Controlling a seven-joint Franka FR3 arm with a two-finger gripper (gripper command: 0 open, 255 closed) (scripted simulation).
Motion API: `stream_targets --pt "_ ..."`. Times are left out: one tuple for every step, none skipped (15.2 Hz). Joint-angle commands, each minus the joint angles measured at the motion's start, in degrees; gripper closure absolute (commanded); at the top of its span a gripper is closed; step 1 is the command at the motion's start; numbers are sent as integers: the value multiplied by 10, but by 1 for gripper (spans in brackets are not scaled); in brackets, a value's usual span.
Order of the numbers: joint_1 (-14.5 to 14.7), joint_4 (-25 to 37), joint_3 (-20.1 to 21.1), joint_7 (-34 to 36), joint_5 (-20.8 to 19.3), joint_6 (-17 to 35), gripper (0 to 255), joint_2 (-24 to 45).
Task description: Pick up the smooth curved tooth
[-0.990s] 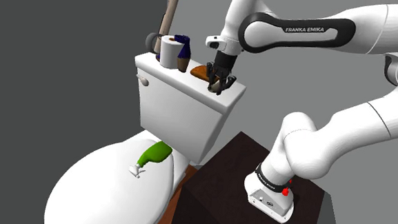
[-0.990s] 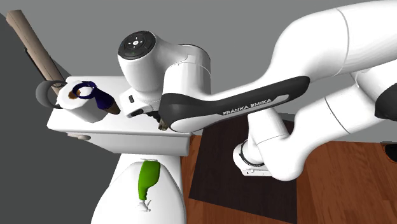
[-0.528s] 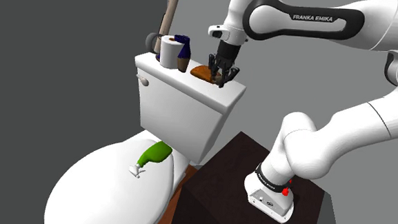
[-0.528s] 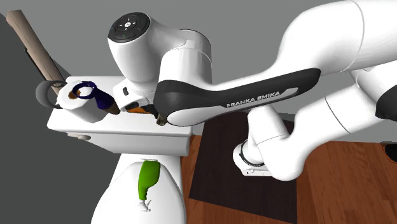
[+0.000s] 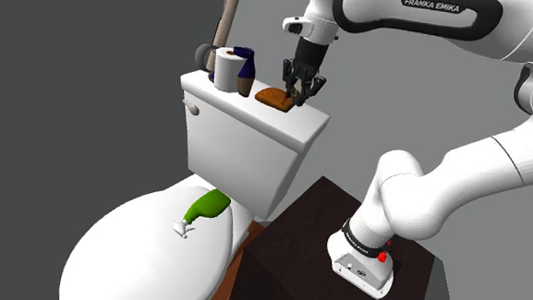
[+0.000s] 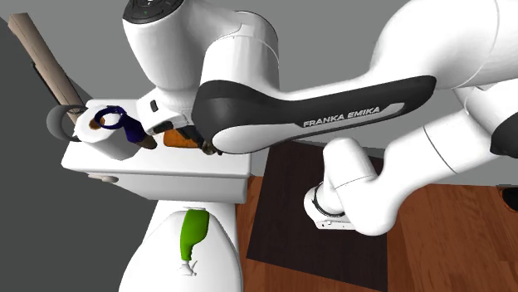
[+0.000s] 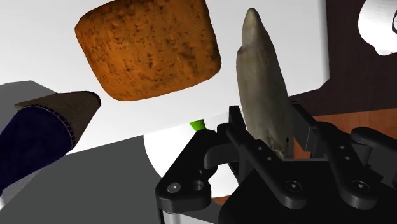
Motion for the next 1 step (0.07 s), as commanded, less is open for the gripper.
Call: stream_targets --pt "0 5 1 0 1 -4 255 1"
